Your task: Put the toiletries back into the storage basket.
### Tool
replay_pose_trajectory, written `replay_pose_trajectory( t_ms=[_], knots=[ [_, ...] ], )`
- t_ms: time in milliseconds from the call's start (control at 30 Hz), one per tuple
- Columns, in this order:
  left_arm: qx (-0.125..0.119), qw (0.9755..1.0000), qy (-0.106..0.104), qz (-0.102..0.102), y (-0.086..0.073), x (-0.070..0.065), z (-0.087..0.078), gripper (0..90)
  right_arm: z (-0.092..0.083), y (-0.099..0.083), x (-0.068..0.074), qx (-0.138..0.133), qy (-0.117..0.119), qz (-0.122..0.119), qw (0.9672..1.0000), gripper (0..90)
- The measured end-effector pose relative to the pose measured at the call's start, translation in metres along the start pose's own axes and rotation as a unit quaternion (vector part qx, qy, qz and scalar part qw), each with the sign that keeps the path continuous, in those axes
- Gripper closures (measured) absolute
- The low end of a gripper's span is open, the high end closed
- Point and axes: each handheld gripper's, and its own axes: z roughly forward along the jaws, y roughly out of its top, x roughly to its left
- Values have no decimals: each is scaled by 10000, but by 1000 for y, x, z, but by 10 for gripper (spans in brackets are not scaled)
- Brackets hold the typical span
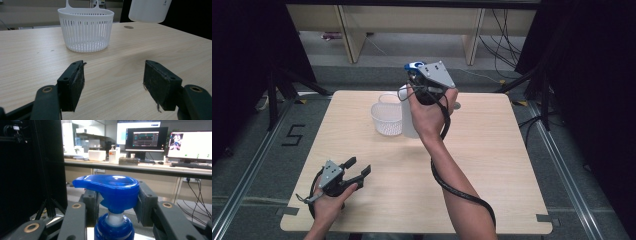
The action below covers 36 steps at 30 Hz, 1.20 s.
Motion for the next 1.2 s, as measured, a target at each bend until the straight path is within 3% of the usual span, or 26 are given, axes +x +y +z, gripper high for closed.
replay_pose_trajectory(
  t_ms=[267, 300, 433, 933, 967, 1200],
  knots=[
    [12, 10000, 10, -6, 0, 0, -1, 326, 9, 10, 5, -77, 12, -24, 10000, 603],
    [90, 9999, 73, -54, 0, -1, -2, 326, 10, 10, 7, -70, 16, 54, 10000, 602],
    [73, 9999, 81, -57, 0, -1, -3, 326, 18, 15, 11, -95, 34, -47, 9999, 603],
    [-16, 10000, 52, -34, 0, 3, -3, 326, 39, 32, 24, -212, 133, -57, 9997, 602],
    [87, 9998, 126, -86, 0, 2, -5, 326, 42, 34, 26, -199, 160, -34, 9997, 602],
    [84, 9999, 119, -76, 0, 2, -5, 326, 52, 38, 30, -190, 174, -61, 9996, 602]
  ],
)
